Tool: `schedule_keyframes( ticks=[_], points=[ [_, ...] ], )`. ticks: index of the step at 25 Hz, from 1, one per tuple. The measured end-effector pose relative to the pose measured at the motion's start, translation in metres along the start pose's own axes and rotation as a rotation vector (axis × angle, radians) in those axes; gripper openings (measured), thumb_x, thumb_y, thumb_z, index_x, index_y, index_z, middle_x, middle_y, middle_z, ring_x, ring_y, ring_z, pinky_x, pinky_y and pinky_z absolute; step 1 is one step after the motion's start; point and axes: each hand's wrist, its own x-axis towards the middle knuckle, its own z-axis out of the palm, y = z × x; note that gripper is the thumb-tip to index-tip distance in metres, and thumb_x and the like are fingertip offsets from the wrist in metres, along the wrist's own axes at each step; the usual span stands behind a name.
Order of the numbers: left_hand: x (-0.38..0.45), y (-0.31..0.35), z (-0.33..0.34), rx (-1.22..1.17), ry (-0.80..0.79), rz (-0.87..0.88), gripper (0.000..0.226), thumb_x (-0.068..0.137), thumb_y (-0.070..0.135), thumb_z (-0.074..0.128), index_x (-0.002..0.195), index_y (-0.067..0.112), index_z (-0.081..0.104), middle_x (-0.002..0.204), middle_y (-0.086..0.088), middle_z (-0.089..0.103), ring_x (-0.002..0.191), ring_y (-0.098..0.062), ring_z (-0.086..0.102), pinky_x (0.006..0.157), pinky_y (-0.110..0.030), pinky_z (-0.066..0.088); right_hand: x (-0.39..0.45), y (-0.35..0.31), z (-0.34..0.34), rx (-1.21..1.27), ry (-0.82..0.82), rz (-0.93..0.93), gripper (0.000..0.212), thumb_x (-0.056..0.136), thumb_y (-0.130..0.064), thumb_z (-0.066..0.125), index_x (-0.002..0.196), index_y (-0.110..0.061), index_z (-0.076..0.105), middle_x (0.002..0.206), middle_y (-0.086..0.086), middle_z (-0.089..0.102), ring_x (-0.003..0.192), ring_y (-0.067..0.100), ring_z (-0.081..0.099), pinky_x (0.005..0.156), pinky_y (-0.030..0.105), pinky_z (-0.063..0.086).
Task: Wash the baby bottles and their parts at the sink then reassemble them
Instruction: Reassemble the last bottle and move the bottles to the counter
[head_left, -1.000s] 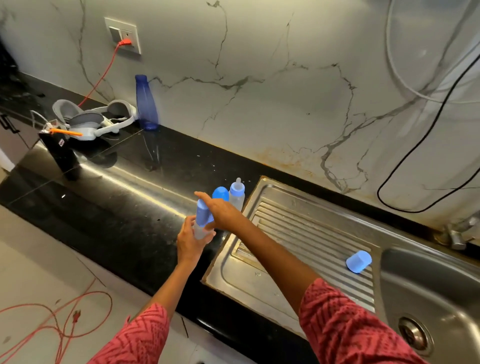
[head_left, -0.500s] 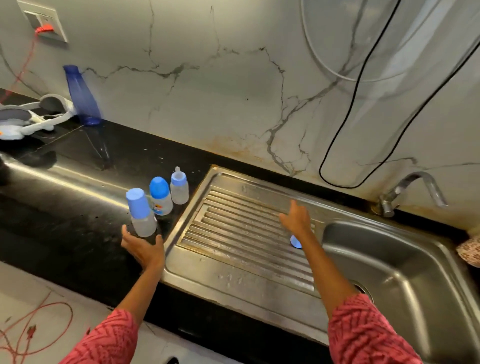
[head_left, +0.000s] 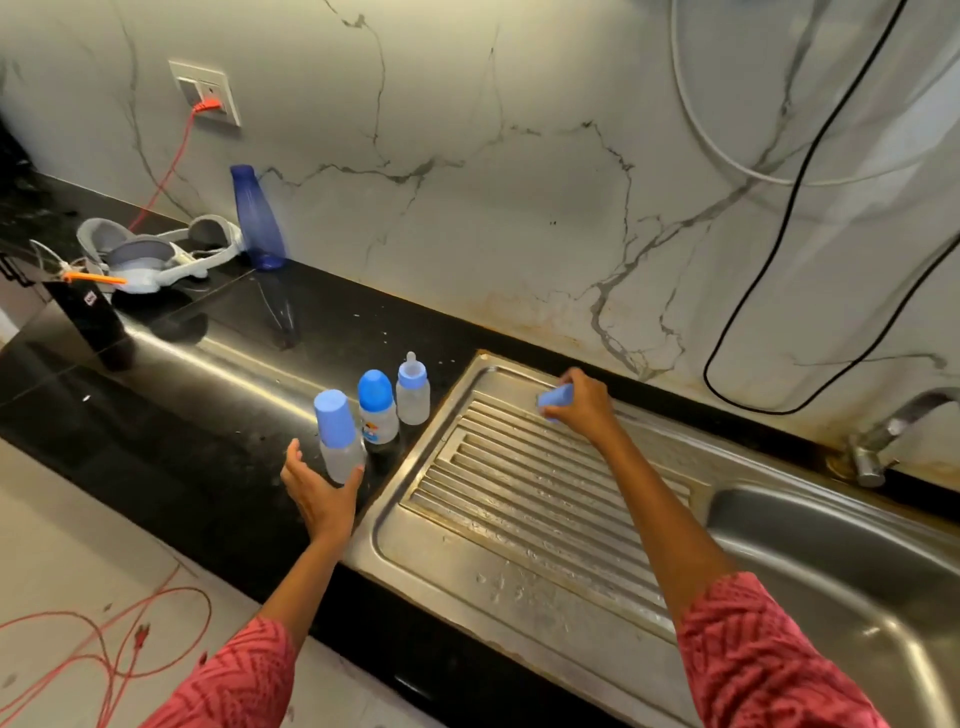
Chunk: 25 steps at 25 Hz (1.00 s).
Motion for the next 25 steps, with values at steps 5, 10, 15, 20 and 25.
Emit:
schedule_keyframes(
  ticks=[5,10,15,20,25],
  points=[
    [0.030,0.006,-0.001,-0.013,-0.104,0.021,0.072,0.070,0.003,0.078,0.132,0.009,0.040,0.130,-0.013,0.048,0.120,-0.028,0.047,0.100,-0.040,0.041,0.042,-0.132,0.029,0.000,-0.082,-0.291,0.048,0.077,-0.016,0.076,0.118,-0.008,0.053,0.120,0.011,0.056,0.109,0.023,0.056,0.087,0.028,0.047],
    [0.060,0.000,-0.006,-0.035,-0.183,0.032,0.064,0.072,0.002,0.076,0.129,0.008,0.046,0.125,-0.012,0.054,0.116,-0.026,0.051,0.096,-0.038,0.043,0.082,-0.184,0.072,-0.320,-0.219,-0.423,0.052,0.075,-0.006,0.076,0.120,-0.009,0.050,0.122,0.012,0.056,0.109,0.026,0.055,0.090,0.028,0.045],
    [0.077,-0.004,-0.004,-0.049,-0.259,0.050,0.064,0.073,0.002,0.075,0.130,0.009,0.045,0.127,-0.012,0.055,0.118,-0.026,0.052,0.098,-0.039,0.044,0.095,-0.177,0.103,-0.485,-0.320,-0.406,0.051,0.077,-0.008,0.076,0.121,-0.007,0.051,0.121,0.013,0.056,0.110,0.026,0.056,0.093,0.030,0.046],
    [0.076,-0.003,0.001,-0.060,-0.283,0.052,0.063,0.075,0.003,0.074,0.131,0.011,0.045,0.128,-0.010,0.055,0.120,-0.022,0.050,0.098,-0.033,0.041,0.100,-0.165,0.111,-0.342,-0.324,-0.344,0.049,0.077,-0.006,0.074,0.120,-0.007,0.050,0.121,0.014,0.056,0.109,0.026,0.056,0.092,0.028,0.046],
    [0.073,-0.006,0.002,-0.065,-0.318,0.072,0.063,0.075,0.006,0.075,0.130,0.012,0.046,0.127,-0.008,0.056,0.117,-0.017,0.050,0.096,-0.029,0.042,0.107,-0.166,0.126,-0.362,-0.283,-0.367,0.049,0.078,-0.002,0.072,0.121,-0.009,0.049,0.122,0.014,0.054,0.108,0.025,0.055,0.087,0.024,0.044]
  ],
)
